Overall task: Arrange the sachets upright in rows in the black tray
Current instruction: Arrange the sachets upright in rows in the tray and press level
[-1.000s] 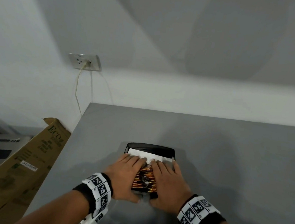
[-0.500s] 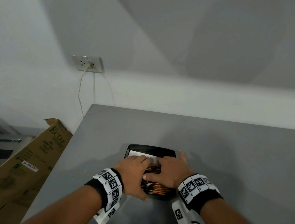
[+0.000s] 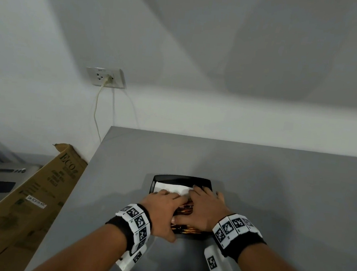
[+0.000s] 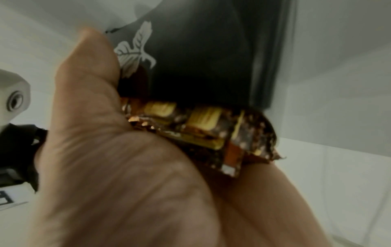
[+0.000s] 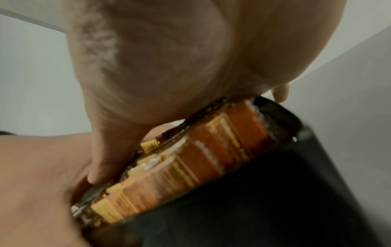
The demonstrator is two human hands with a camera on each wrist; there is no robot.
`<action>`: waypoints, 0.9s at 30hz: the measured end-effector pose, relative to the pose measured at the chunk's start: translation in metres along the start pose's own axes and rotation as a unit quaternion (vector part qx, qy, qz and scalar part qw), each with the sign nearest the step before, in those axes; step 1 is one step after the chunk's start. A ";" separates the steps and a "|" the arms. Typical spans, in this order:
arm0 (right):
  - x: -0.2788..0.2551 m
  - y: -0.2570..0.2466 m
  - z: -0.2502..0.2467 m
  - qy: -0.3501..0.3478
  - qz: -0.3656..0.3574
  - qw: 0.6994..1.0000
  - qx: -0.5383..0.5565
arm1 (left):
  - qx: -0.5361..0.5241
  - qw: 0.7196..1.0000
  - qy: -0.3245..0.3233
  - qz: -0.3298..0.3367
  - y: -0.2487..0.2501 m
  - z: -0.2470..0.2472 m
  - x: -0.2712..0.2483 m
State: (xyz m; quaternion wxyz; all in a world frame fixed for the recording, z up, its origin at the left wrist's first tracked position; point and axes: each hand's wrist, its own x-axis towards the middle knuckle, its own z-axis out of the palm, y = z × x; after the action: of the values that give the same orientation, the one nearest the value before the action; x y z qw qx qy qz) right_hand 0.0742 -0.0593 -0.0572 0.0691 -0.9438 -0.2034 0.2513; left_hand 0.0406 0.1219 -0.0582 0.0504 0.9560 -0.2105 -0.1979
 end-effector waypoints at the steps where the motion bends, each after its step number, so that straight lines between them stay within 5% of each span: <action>1: 0.000 0.001 0.001 0.012 -0.005 1.000 0.004 | 0.006 1.000 0.000 -0.002 0.001 0.001 0.000; 22: 0.001 0.001 0.001 -0.016 -0.008 1.000 0.009 | 0.040 0.999 0.024 -0.005 0.004 0.007 -0.003; 27: -0.007 0.009 -0.004 0.021 -0.048 0.997 0.052 | 0.005 0.998 0.056 0.000 0.001 0.000 -0.004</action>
State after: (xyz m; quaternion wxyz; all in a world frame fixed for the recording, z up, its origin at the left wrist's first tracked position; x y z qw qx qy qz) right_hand 0.0736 -0.0705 -0.0521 0.1342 -0.9332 -0.2336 0.2376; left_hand 0.0365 0.1232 -0.0569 0.0574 0.9657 -0.2086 -0.1433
